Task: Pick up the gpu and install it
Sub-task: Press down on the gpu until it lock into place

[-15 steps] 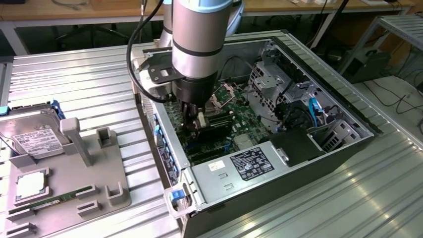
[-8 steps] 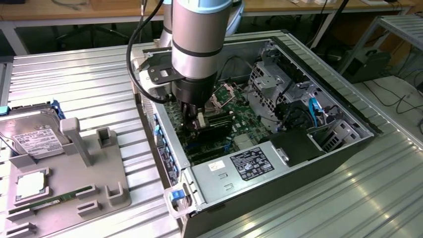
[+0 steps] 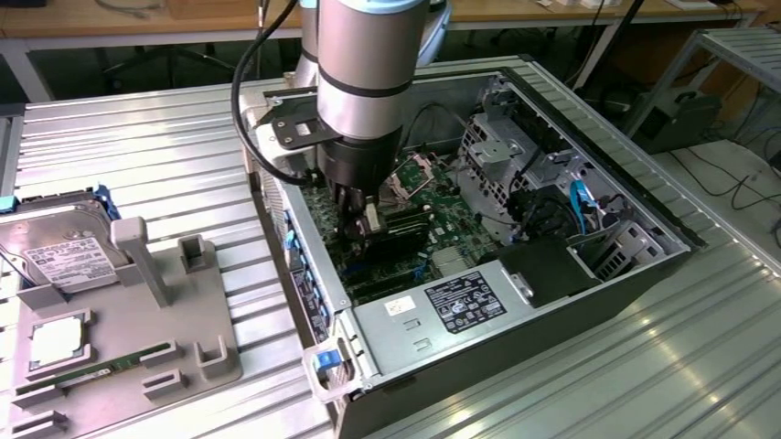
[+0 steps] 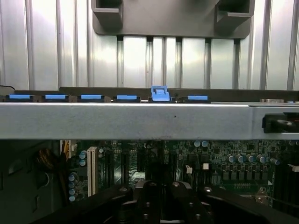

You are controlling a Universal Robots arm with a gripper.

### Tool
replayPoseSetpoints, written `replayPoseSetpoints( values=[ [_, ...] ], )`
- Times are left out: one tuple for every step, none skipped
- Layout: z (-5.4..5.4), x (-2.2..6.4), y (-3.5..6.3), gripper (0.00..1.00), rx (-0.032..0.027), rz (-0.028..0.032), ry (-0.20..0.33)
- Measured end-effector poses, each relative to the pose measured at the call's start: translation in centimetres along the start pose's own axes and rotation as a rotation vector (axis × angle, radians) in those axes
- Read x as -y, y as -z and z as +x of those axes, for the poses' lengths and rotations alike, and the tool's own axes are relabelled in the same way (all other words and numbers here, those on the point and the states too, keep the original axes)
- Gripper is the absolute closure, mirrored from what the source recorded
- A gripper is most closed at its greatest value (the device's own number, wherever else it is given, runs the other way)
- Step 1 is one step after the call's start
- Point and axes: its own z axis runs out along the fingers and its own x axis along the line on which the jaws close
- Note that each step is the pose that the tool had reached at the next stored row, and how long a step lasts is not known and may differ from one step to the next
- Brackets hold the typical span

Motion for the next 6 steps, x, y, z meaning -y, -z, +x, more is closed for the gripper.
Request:
replayPoseSetpoints(
  values=[
    [0.00,0.00,0.06,0.89,0.0000,0.0000,0.000],
    [0.00,0.00,0.07,0.89,0.0001,0.0001,0.000],
    [0.00,0.00,0.07,0.89,0.0000,0.0000,0.000],
    [0.00,0.00,0.08,0.89,0.0000,0.0000,0.000],
    [0.00,0.00,0.07,0.89,0.0000,0.0000,0.000],
    [0.00,0.00,0.08,0.89,0.0000,0.0000,0.000]
  ],
)
